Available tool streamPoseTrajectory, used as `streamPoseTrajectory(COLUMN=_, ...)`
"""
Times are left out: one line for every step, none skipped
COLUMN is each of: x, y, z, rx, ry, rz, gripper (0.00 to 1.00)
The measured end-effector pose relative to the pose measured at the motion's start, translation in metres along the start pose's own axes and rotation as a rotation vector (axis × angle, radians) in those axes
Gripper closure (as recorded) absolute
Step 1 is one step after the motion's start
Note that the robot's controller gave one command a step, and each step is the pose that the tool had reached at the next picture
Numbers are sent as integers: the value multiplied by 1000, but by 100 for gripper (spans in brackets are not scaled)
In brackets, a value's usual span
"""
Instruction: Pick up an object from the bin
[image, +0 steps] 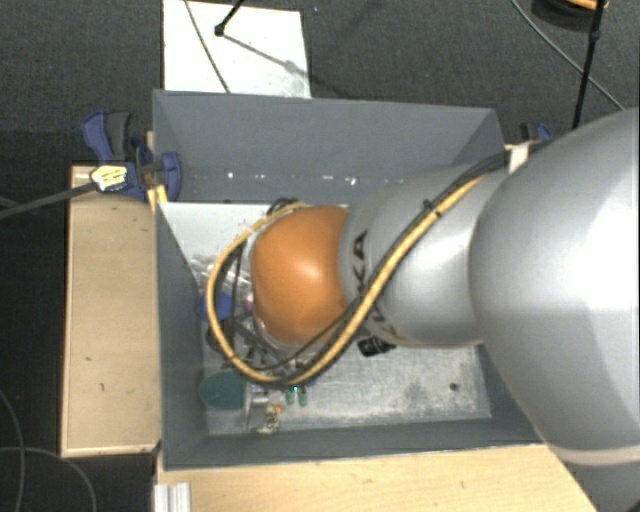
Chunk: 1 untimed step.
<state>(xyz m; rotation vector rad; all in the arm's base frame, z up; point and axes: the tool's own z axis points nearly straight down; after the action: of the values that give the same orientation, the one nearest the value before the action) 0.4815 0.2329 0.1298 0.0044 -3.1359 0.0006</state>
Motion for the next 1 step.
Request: streamPoseTrajectory(x=-32, y=2, z=55, rx=-11, ry=-14, rz=247, gripper=0)
